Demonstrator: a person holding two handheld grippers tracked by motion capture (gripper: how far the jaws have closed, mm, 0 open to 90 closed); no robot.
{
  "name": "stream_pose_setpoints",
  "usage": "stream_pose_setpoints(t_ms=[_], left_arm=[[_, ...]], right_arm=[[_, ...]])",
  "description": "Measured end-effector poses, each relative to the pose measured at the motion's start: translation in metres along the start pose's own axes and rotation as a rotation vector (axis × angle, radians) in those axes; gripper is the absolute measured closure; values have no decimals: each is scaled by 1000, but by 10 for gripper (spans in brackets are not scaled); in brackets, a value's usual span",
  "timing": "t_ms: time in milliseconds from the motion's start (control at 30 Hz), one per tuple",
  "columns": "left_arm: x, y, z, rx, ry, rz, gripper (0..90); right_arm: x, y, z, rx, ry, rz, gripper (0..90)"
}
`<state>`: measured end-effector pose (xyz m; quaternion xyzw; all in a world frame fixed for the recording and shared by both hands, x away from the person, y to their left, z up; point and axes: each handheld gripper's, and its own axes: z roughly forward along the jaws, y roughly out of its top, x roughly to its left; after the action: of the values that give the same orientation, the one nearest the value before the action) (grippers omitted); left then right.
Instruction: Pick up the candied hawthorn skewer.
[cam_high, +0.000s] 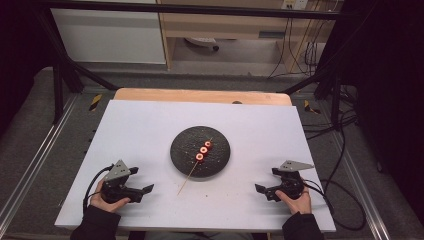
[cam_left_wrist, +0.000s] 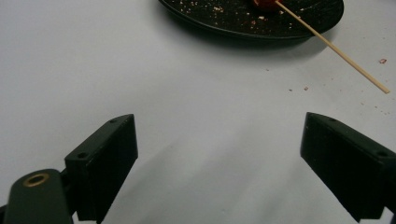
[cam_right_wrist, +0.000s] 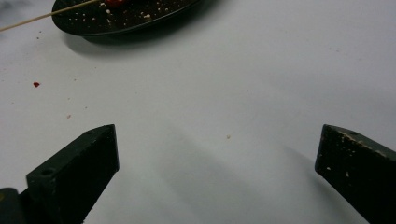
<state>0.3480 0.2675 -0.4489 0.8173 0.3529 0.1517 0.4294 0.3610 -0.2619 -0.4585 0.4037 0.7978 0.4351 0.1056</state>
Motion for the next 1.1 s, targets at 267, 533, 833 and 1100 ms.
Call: stream_pose_setpoints(t_ms=[267,533,833,1100], left_arm=[[-4,2,2,10,0,-2,104],[-8,6,5,11,-6,5,100],[-16,13,11,17,-22,4,101],[-21,24,12,12,-22,-11,103]], right_arm=[[1,0,-1,-9,11,2,6],[1,0,0,-5,5,-2,6],[1,1,0,-7,6,-4,6],[2,1,0,-9,4,-4,5]])
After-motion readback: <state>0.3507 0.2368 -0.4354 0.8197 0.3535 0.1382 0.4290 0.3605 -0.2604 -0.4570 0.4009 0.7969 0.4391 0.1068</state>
